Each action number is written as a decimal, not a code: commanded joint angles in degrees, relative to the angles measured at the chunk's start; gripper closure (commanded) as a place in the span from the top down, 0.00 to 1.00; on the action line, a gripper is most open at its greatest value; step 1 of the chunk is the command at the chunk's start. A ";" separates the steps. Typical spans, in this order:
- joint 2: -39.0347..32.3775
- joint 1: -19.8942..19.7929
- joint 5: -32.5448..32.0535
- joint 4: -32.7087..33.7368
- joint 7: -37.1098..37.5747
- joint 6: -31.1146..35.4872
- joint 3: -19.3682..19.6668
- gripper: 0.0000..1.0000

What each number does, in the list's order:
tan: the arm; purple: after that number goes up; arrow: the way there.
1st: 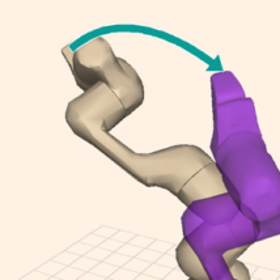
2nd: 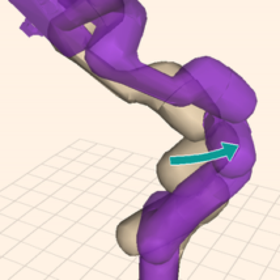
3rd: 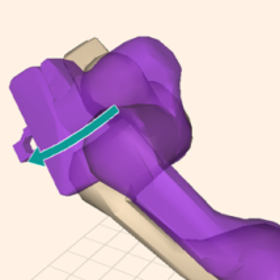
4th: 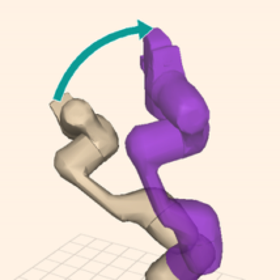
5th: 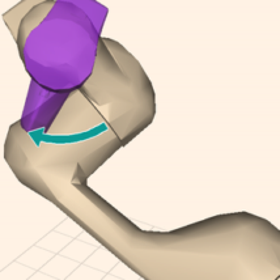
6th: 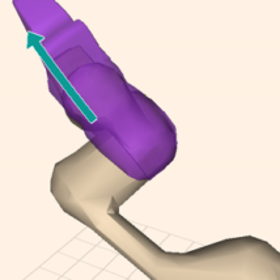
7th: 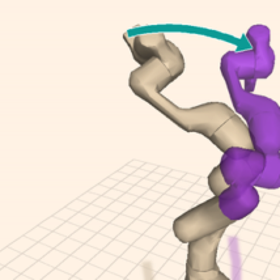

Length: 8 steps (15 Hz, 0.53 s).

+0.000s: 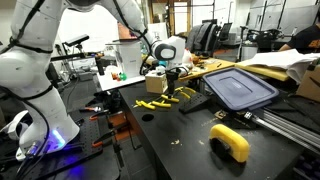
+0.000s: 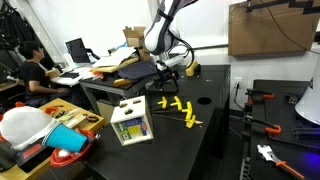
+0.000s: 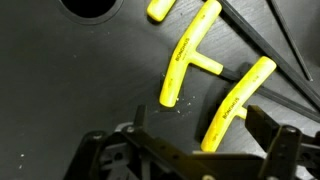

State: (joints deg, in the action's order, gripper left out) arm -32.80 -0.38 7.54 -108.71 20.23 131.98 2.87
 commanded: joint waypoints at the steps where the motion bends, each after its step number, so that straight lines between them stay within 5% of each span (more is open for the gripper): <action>1: 3.19 0.33 2.04 -4.94 -1.63 3.18 -1.02 1.00; 8: 2.14 1.10 3.18 -4.23 -1.26 4.38 -2.04 1.00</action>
State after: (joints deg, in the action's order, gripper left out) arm -31.96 0.55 9.30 -111.22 19.56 135.20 0.75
